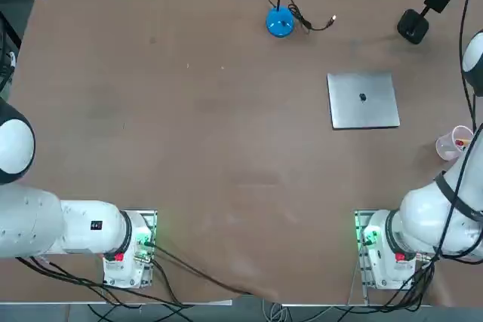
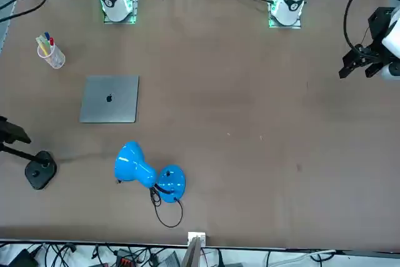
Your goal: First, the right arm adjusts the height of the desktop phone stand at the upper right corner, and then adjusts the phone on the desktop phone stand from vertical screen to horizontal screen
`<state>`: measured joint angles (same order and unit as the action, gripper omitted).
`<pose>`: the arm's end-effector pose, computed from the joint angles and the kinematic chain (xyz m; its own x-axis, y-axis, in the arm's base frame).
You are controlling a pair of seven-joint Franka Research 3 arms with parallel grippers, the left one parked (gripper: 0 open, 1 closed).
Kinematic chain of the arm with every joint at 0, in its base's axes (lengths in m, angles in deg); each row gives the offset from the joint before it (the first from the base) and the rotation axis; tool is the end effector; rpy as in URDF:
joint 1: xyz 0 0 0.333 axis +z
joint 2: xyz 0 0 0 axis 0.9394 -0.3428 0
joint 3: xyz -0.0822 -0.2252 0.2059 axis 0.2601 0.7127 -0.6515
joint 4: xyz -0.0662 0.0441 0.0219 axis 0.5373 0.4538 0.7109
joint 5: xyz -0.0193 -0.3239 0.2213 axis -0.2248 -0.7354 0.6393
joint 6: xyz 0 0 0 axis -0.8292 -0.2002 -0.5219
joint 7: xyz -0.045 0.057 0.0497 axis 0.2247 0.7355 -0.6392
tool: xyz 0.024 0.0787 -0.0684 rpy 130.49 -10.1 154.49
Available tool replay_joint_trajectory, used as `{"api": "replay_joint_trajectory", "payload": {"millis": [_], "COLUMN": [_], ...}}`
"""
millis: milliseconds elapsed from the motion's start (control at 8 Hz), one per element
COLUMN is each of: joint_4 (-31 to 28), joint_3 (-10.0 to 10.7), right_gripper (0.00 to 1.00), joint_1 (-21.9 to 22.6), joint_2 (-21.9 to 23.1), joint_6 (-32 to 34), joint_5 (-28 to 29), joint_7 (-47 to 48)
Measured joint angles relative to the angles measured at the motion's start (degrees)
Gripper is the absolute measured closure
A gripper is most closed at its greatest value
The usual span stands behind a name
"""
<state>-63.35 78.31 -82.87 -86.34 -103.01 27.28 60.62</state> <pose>0.7053 -0.2384 0.4698 0.6826 -0.7228 0.1081 -0.7271 -0.6865 0.0014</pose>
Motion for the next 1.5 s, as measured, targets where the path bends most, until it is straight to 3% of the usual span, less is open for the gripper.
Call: {"api": "replay_joint_trajectory", "payload": {"millis": [1500], "joint_4": [-2.6], "joint_3": [-0.2], "right_gripper": [0.71], "joint_1": [0.1], "joint_2": [-2.6], "joint_6": [-3.3], "joint_5": [0.0], "joint_7": [1.3]}}
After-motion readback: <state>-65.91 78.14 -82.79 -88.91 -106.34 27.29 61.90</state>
